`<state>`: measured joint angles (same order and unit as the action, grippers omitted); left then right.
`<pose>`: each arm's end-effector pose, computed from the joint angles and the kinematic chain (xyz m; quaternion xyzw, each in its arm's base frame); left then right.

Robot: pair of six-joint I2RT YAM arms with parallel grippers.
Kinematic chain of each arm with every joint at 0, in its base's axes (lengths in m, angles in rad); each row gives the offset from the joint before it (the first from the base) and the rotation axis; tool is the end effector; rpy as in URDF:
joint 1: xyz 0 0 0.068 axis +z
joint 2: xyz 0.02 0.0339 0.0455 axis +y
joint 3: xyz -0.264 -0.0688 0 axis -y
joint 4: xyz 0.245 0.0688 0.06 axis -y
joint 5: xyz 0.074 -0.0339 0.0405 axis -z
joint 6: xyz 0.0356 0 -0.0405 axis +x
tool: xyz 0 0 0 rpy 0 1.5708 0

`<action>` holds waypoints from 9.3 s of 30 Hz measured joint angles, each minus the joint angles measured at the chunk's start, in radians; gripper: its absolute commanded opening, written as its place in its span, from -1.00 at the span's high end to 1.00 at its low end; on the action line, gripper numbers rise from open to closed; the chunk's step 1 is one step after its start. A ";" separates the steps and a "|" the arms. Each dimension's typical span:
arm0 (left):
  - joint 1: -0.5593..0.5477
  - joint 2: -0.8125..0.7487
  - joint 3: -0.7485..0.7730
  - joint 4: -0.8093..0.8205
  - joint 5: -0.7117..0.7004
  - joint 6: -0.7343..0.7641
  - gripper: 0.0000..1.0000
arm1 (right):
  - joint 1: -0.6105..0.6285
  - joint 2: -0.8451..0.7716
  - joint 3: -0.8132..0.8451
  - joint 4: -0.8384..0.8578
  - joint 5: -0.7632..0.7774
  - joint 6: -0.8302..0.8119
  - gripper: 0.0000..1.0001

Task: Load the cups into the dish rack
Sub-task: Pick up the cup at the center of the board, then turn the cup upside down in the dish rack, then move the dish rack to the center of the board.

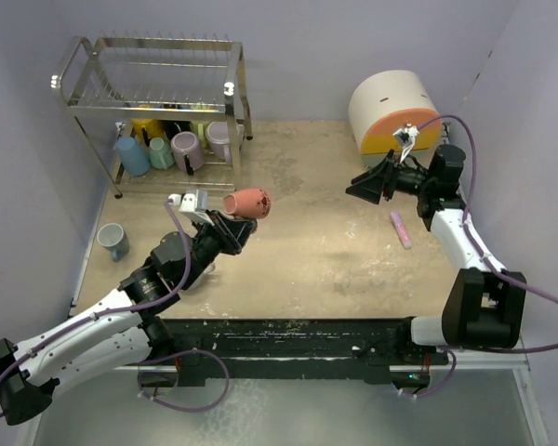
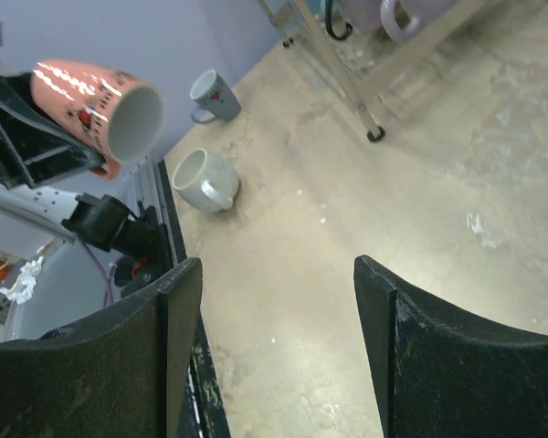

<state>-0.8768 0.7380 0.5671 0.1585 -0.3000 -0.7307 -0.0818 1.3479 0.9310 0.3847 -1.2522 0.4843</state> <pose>0.1260 -0.1350 0.3072 -0.0534 0.7093 -0.4265 0.5588 0.2968 0.0096 0.3239 -0.2288 0.6728 0.5252 0.4682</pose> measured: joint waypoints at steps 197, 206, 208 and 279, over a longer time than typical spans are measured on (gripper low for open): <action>0.570 0.641 0.162 0.381 0.450 0.406 -0.89 | -0.092 0.037 0.068 -0.485 0.003 -0.590 -0.39; 0.568 0.787 0.268 0.450 0.390 0.447 -0.44 | -0.092 0.037 0.069 -0.486 0.003 -0.593 -0.39; 0.563 0.810 0.298 0.450 0.368 0.467 -0.36 | -0.092 0.037 0.069 -0.486 0.003 -0.593 -0.39; 0.004 0.879 0.452 0.289 0.140 0.628 0.97 | -0.093 0.037 0.080 -0.507 0.004 -0.612 -0.39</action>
<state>-0.8730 1.6173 1.0195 0.4473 -0.1600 -0.1032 -0.1753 1.3846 1.0115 -0.1226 -1.2484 -0.1276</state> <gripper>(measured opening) 0.287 0.693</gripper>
